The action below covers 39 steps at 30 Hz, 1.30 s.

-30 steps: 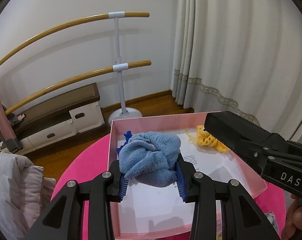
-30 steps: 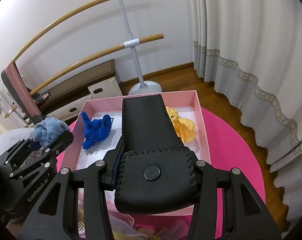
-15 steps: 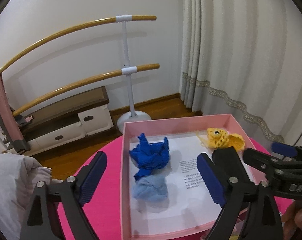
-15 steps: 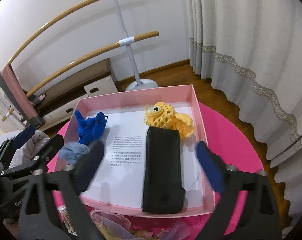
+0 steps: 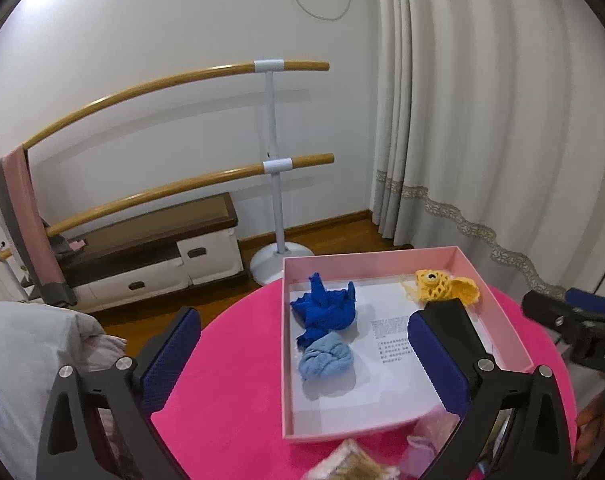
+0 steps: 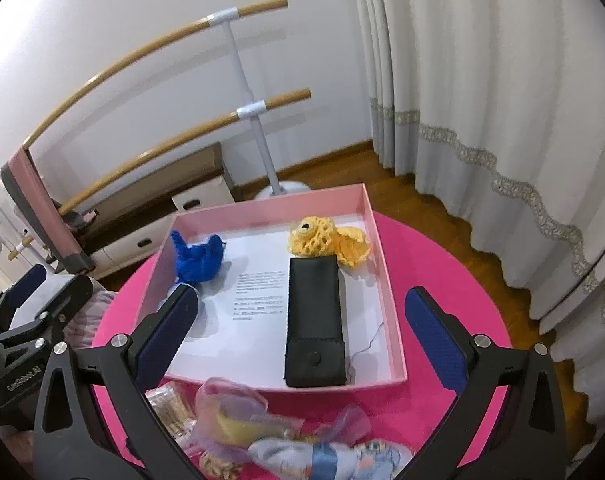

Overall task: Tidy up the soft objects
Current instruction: 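Open both grippers to release the towel and pouch in the box, then withdraw both tools back from the box over the table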

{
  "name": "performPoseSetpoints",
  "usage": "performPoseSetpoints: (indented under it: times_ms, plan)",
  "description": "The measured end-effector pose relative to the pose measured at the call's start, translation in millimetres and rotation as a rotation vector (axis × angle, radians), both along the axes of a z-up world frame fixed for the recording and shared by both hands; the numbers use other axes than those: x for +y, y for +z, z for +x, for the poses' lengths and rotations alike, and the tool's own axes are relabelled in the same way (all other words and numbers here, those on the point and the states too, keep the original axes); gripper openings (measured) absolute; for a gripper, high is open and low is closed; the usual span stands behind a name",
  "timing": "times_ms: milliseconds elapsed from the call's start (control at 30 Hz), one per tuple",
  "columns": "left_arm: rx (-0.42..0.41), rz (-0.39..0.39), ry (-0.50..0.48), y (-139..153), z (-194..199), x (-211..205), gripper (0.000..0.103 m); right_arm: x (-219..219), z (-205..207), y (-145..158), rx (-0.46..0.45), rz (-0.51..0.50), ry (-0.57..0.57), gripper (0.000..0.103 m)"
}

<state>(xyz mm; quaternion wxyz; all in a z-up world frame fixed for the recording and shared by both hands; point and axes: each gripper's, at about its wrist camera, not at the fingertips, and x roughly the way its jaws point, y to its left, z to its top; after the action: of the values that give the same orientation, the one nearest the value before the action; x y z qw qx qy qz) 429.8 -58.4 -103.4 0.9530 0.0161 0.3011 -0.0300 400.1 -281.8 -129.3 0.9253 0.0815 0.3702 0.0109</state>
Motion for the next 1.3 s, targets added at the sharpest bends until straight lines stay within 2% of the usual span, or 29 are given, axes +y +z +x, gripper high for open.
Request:
performPoseSetpoints:
  times_ms: [267, 700, 1033, 1300]
  plan:
    - [-0.033, -0.035, 0.009, 8.0, -55.1, 10.0, 0.103, 2.6, -60.5, 25.3, -0.103, 0.003, -0.016, 0.103]
    - [-0.073, -0.010, 0.030, 12.8, -131.2, 18.5, 0.103, 15.0, -139.6, 50.1, -0.203, -0.038, -0.035, 0.103]
    - [-0.114, 0.004, 0.018, 18.7, -194.5, 17.8, 0.103, 24.9, -193.3, 41.0, -0.220, -0.049, -0.052, 0.103]
    - [-0.106, 0.005, 0.011, 16.0, -229.2, 15.7, 0.103, 36.5, -218.4, 37.0, -0.218, -0.077, -0.047, 0.103]
